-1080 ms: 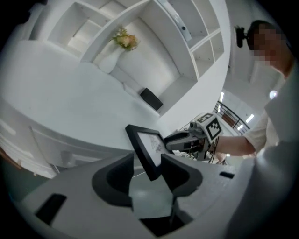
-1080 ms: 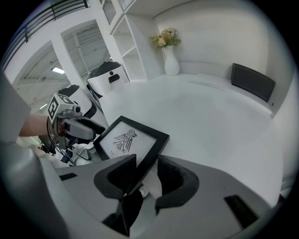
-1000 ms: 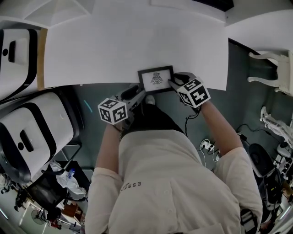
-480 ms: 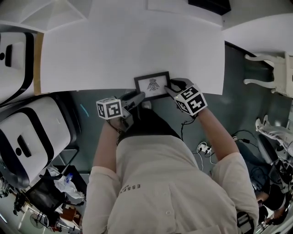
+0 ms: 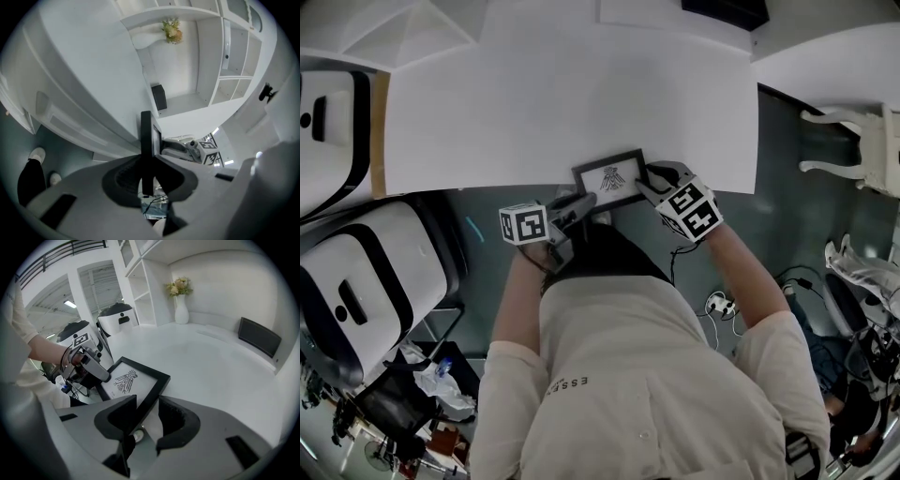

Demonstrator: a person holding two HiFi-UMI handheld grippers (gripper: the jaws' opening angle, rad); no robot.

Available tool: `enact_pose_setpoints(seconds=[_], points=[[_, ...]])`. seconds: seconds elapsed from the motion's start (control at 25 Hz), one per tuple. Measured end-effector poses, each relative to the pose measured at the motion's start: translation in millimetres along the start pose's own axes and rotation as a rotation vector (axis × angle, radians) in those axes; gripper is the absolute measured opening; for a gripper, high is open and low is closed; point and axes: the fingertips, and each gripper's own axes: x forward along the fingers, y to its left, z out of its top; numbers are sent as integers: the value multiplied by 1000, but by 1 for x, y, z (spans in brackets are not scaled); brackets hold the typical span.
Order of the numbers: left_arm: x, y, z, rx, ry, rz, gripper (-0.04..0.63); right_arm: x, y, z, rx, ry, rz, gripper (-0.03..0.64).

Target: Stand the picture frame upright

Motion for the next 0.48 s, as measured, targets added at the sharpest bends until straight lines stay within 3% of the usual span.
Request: enact_pose_setpoints(seconds=[0.16, 0.48], points=[[-4, -6, 0, 11, 0, 5, 77, -3, 6, -4, 21, -33, 23, 155], [-19, -26, -3, 71, -8, -27, 71, -29, 10, 1, 240, -225, 129, 181]])
